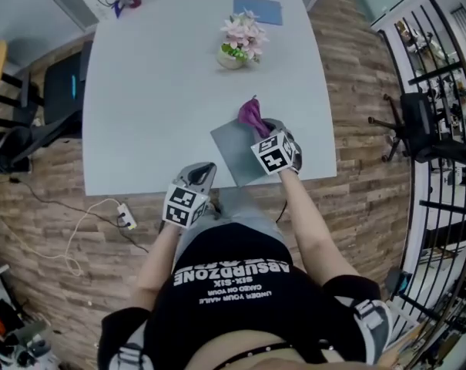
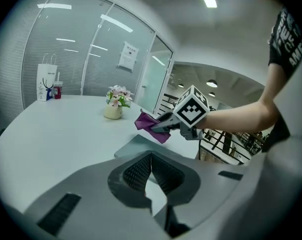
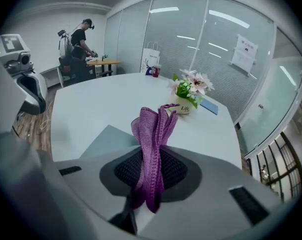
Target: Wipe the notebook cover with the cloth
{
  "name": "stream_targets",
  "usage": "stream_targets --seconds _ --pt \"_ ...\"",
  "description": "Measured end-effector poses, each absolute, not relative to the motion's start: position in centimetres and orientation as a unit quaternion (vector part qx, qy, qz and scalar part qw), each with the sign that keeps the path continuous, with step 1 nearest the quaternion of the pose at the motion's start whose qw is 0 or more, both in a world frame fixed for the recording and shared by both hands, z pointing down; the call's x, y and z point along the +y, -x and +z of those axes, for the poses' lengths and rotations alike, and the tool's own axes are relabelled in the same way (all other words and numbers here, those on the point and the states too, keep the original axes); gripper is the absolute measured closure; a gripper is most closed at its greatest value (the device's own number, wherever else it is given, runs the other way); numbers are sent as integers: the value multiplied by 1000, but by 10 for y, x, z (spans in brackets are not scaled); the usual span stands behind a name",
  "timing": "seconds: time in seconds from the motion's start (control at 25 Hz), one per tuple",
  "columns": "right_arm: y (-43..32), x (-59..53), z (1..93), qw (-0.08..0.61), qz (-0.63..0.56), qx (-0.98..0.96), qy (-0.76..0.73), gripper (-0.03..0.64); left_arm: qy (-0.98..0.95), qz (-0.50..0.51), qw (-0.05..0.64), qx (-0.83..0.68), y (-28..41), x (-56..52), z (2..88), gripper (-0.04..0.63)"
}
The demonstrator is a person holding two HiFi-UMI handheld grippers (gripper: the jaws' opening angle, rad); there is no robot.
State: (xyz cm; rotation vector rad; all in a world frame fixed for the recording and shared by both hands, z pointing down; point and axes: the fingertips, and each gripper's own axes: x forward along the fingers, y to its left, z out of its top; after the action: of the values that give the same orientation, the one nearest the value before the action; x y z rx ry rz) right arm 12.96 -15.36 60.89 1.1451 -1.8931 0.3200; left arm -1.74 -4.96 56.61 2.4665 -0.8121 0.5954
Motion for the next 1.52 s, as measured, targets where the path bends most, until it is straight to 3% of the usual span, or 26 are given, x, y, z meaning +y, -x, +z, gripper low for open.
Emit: stream_targets --seconds 0.56,1.52 --pt "-125 -179 662 522 138 -724 -429 531 -872 228 298 -316 24 -65 604 578" --pt "-68 -164 665 517 131 -741 -408 531 -859 243 312 -326 36 -69 628 578"
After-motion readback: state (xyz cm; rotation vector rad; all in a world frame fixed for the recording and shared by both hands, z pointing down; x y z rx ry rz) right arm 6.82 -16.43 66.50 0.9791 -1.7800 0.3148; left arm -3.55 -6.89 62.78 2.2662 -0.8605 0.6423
